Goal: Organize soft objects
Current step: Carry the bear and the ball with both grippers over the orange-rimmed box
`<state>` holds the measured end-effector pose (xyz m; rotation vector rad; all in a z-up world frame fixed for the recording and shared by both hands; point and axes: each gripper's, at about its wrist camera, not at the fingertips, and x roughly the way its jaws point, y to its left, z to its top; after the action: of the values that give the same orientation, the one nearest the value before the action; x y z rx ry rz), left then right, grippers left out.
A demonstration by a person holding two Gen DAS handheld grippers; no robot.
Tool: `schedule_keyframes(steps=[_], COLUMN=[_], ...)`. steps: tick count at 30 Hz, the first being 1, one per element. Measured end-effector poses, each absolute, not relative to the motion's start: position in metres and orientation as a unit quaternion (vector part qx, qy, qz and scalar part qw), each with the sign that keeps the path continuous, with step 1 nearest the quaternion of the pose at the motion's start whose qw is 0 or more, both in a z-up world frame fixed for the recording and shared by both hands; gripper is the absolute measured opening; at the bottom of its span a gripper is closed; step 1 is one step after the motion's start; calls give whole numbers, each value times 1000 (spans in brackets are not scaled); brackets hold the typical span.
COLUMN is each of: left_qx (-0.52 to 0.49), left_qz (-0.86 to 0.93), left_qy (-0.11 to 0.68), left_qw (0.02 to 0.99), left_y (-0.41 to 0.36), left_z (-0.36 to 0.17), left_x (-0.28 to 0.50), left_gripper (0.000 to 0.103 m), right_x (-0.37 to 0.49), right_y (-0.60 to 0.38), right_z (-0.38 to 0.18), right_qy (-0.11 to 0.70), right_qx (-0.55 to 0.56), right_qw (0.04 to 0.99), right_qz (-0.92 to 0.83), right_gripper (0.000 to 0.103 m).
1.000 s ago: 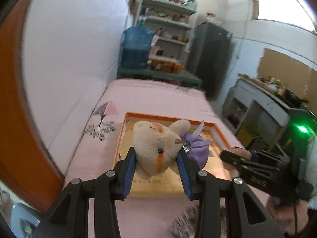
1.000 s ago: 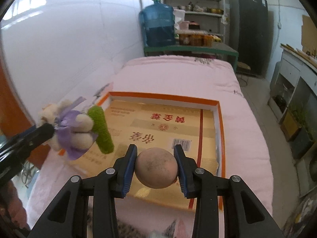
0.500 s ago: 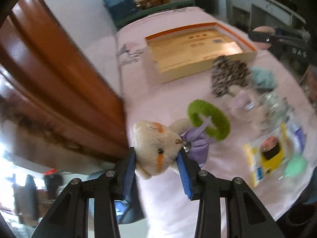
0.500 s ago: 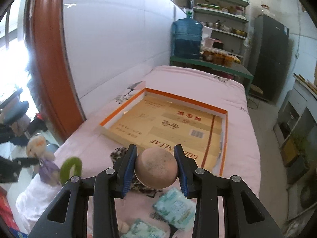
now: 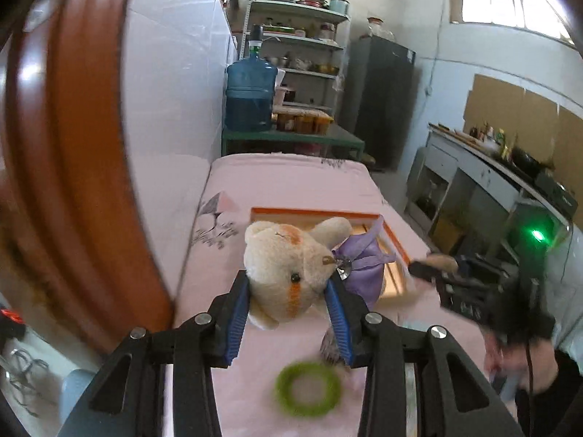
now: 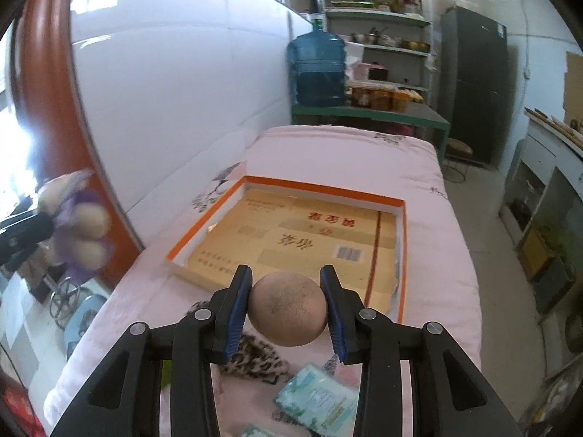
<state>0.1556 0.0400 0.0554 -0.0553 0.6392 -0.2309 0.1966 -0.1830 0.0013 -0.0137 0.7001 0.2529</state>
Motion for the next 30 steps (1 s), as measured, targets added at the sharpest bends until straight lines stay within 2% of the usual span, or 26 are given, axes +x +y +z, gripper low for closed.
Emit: schedule_keyframes(steps=[12, 30], left_qx=[-35, -10], left_qz=[-40, -43], left_qy=[349, 391], left_qw=[936, 919], left_y=[5, -4], left_z=[-8, -56], left_x=[261, 306], left_gripper=[41, 41], right_x=[252, 313], right_y=[-195, -195], right_z=[-18, -67], right_qy=[365, 407], right_qx=[15, 17], right_qw=[926, 909], right_qz=[98, 82], right_gripper=[40, 41])
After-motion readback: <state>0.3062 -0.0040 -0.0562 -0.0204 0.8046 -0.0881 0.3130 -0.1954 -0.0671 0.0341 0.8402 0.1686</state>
